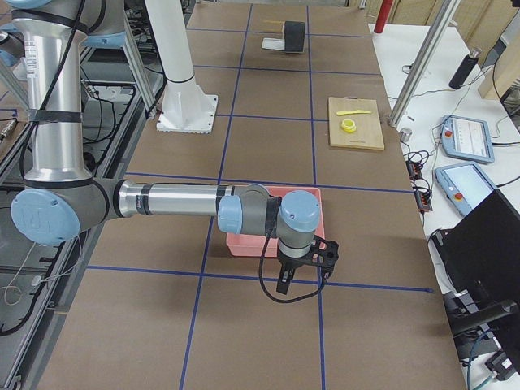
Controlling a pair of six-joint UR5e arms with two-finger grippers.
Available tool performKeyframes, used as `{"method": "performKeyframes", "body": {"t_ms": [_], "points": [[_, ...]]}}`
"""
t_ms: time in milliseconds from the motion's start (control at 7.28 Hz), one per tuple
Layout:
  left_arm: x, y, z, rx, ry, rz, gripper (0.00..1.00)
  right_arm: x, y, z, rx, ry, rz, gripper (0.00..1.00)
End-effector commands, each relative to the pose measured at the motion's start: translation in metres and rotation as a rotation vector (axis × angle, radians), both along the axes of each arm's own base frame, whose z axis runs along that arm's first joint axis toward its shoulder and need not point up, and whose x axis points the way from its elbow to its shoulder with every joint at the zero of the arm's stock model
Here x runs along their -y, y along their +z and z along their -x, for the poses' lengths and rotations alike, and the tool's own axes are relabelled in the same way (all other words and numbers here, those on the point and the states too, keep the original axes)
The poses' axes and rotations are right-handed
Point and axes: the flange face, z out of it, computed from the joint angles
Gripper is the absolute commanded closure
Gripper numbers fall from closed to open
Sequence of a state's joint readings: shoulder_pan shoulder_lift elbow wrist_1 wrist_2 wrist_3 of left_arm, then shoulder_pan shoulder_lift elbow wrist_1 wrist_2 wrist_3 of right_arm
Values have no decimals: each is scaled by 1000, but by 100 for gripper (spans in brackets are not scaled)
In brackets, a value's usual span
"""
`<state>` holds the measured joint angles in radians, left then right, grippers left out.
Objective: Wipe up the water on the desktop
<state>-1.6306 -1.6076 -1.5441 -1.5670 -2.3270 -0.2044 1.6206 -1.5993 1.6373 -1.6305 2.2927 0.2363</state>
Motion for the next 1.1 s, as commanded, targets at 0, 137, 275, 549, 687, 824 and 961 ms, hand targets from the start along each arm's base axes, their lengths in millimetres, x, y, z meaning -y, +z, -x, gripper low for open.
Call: {"method": "performKeyframes", "body": {"t_ms": [0, 137, 275, 549, 687, 824, 961], "points": [[1, -1, 0, 0, -1, 0, 2, 1, -1, 0, -1, -1, -2, 0], [1, 0, 0, -2, 0, 0, 2, 1, -1, 0, -1, -1, -2, 0], [1, 0, 0, -1, 0, -2, 2, 1, -1, 0, 0, -1, -2, 0], [1, -1, 0, -1, 0, -3, 2, 0, -2, 0, 2, -1, -3, 0], [1, -1, 0, -1, 0, -3, 2, -3, -3, 1, 5, 1, -4, 0], [1, -1, 0, -1, 0, -2, 2, -3, -5, 1, 2, 0, -8, 0], [1, 0, 0, -2, 0, 0, 2, -1, -7, 1, 2, 0, -12, 0]]}}
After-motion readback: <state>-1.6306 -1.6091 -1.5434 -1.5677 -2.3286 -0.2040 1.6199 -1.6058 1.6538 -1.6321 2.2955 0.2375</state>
